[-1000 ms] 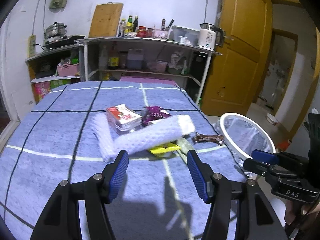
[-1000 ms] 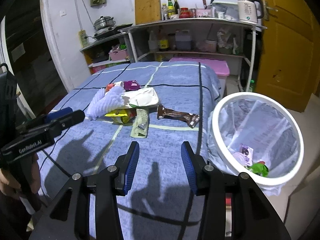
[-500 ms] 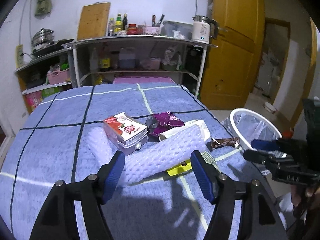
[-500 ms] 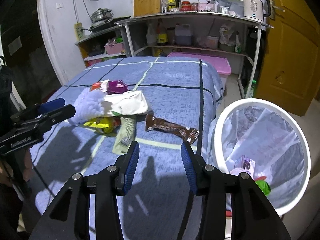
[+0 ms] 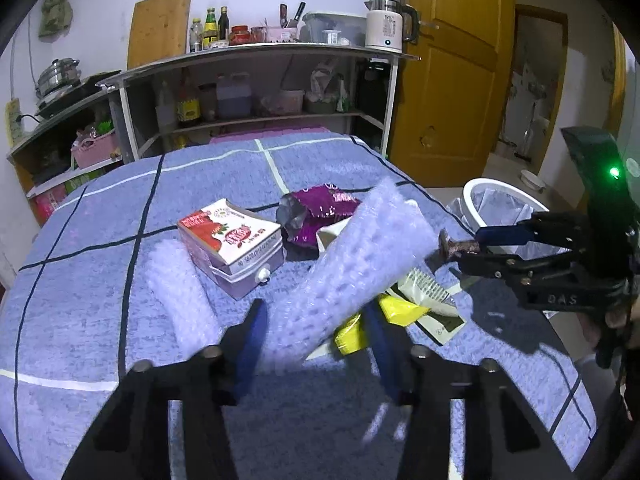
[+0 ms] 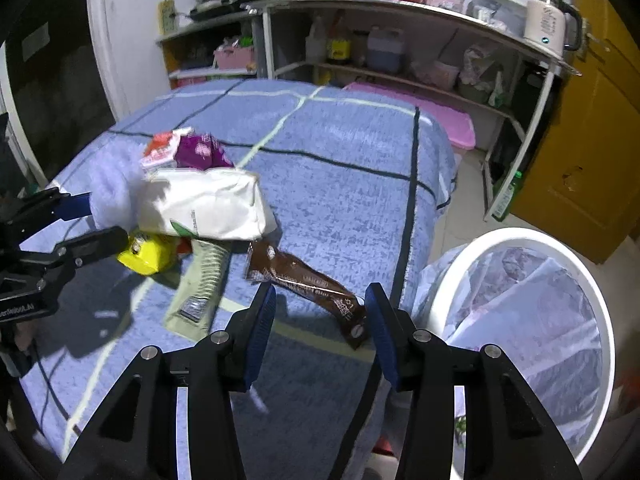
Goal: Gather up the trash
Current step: 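Grasp the white foam net sleeve with the left tool while the right tool grasps the brown chocolate bar, then carry the foam sleeve and chocolate bar over the trash bin and open both tools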
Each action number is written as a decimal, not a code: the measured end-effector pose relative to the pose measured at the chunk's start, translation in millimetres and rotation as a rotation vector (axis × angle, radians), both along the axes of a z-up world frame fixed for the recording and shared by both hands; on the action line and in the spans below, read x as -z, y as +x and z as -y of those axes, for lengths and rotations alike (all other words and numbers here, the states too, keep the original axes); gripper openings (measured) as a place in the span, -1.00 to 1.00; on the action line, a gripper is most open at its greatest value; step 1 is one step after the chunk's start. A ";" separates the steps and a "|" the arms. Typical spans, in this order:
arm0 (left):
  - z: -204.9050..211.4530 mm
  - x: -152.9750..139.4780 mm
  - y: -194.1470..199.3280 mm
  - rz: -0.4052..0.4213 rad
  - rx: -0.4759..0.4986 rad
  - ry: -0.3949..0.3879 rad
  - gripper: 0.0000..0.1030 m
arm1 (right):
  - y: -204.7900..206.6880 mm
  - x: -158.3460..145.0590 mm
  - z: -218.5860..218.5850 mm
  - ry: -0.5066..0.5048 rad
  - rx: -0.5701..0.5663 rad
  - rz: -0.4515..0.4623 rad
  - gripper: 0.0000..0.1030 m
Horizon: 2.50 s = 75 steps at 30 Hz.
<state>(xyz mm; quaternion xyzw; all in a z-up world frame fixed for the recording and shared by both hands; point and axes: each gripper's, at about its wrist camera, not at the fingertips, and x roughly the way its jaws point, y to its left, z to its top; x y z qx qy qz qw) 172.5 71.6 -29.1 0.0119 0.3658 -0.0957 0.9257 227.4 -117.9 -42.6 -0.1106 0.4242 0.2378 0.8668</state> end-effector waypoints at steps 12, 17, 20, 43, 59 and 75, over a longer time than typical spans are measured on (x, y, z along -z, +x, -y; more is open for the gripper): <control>-5.0 -4.2 -13.9 0.028 -0.040 -0.053 -0.63 | 3.9 4.9 1.0 0.045 -0.006 -0.038 -0.36; -5.3 -10.5 -25.1 0.041 -0.066 -0.073 -0.65 | -9.3 -2.7 4.1 0.080 0.002 -0.024 -0.38; -4.3 -14.6 -32.8 0.048 -0.074 -0.085 -0.65 | -19.7 -8.7 5.9 0.101 0.008 -0.014 -0.38; 111.3 -46.9 -14.1 0.065 0.131 -0.121 -0.65 | -58.1 -28.8 120.9 0.151 0.247 0.030 -0.38; 204.9 -17.7 38.1 -0.019 0.290 -0.115 -0.64 | -47.6 -7.9 191.8 0.121 0.405 -0.018 -0.37; 215.3 -7.3 52.4 -0.051 0.308 -0.137 -0.10 | -39.9 -1.3 200.1 0.123 0.435 -0.031 -0.06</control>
